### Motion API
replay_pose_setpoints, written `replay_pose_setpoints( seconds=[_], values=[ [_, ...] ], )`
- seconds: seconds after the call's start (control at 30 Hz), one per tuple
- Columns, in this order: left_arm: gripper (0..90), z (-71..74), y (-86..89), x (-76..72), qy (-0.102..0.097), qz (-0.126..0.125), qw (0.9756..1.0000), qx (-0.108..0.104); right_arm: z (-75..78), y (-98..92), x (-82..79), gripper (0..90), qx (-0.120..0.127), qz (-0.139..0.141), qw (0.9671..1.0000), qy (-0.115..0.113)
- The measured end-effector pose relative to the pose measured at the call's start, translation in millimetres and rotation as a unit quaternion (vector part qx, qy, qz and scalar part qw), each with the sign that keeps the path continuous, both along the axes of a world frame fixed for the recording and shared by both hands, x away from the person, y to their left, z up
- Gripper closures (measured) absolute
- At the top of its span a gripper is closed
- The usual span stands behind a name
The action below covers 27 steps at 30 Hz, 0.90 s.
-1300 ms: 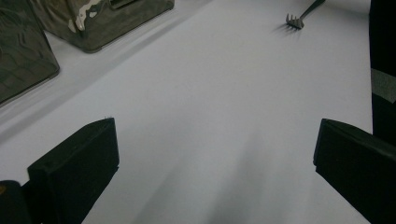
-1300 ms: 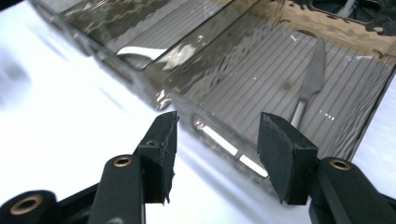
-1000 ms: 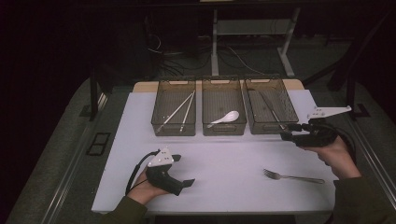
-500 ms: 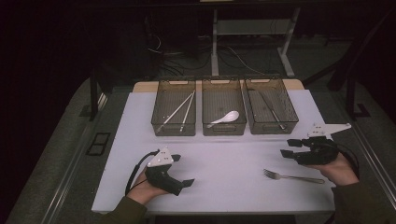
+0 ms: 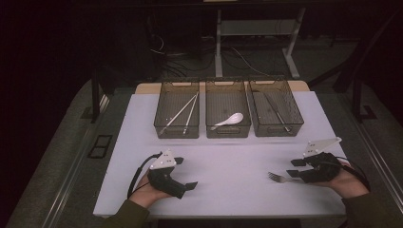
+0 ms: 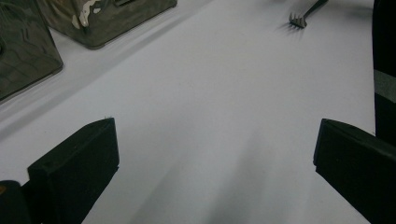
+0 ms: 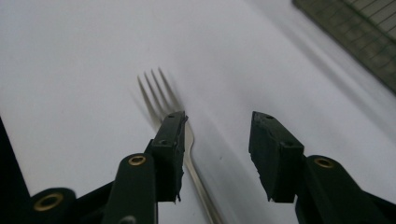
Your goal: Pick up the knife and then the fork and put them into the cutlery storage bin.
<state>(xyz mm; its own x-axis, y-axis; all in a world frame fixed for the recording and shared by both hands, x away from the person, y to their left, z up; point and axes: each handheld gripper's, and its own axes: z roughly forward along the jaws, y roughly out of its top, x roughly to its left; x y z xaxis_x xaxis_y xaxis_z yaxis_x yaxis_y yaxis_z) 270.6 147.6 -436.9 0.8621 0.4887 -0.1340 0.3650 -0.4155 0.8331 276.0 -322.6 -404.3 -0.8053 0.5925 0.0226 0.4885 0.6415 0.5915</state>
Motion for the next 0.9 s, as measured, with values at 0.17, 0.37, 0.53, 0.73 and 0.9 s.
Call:
replay_pose_setpoints(
  seconds=[0.17,0.37,0.53,0.73,0.9],
  values=[
    [0.0,-0.2,-0.4,0.1,0.000,-0.001,1.0000,0.001,-5.8,0.4,-2.6,60.4,-0.035,0.016,0.9991,0.016],
    [0.0,0.0,-0.2,-0.2,0.000,-0.001,1.0000,0.001,-14.3,4.7,-3.0,65.9,-0.093,0.042,0.9941,0.038],
    [0.0,-0.3,-0.5,-0.2,0.000,-0.002,1.0000,0.002,-19.4,7.7,-3.2,69.6,-0.120,0.055,0.9902,0.047],
    [0.0,-1.0,-1.4,-0.1,0.001,-0.002,1.0000,0.004,-19.5,9.1,-0.9,72.4,-0.130,0.070,0.9875,0.054],
    [0.0,-1.2,-2.4,-0.3,0.001,-0.004,1.0000,0.006,-18.1,13.8,5.7,75.2,-0.152,0.090,0.9818,0.070]
  ],
)
